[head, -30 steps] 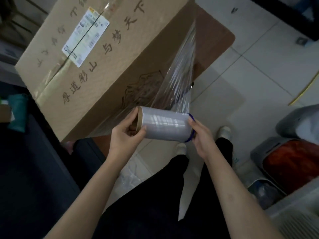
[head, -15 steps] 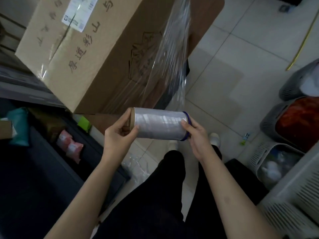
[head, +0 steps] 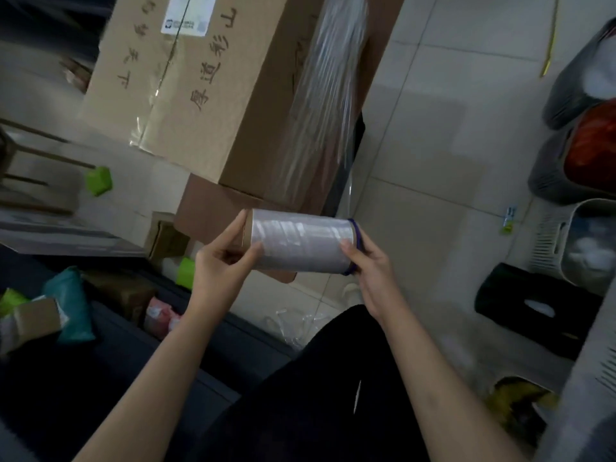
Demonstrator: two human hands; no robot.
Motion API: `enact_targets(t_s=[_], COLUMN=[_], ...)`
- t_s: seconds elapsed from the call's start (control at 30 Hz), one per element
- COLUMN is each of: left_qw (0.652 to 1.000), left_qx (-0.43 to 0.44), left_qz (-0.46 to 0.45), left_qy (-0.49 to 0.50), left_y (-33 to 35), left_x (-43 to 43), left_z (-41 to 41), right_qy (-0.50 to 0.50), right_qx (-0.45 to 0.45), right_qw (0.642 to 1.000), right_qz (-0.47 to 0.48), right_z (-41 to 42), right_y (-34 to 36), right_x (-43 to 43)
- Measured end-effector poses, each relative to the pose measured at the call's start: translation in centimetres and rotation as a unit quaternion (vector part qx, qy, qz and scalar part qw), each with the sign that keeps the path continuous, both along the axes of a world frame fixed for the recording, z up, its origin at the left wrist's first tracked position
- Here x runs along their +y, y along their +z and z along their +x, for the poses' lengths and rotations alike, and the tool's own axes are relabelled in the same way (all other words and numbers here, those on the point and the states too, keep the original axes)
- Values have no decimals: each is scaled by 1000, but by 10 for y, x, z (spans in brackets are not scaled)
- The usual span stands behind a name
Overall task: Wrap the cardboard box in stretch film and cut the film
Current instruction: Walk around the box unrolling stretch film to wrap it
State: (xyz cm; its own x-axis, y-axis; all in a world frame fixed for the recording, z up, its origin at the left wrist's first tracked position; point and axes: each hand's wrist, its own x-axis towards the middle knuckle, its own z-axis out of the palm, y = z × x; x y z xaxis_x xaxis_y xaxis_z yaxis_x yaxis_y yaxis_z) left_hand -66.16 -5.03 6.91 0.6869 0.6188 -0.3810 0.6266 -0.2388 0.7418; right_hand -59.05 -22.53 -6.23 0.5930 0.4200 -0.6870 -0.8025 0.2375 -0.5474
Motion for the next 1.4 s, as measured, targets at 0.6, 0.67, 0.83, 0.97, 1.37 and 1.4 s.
enact_targets(t_s=[0.6,0.67,0.83,0.97,1.37,1.4], left_qw=[991,985,973,964,906,893], left_qx=[10,18,17,0,8,3], left_qz=[7,11,5,23,4,6], left_qy=[-130,-172,-229,-264,-423,-451], left_y=[-8,-4,5,3,-14,-14], left_x=[129,153,188,205,304,313], left_z=[-55,-58,-59,-65,-19,-13], right_qy=[-144,-176,-243,-252,-378,-401], right_qx=[31,33,37,52,88,87], right_qw=[989,983,969,966,921,912], right_qz=[29,24,29,31,24,26], right_z=[-101,-115,-143,-153,-162,-162], right_y=[8,11,13,16,2,1], right_x=[112,134,174,190,295,307])
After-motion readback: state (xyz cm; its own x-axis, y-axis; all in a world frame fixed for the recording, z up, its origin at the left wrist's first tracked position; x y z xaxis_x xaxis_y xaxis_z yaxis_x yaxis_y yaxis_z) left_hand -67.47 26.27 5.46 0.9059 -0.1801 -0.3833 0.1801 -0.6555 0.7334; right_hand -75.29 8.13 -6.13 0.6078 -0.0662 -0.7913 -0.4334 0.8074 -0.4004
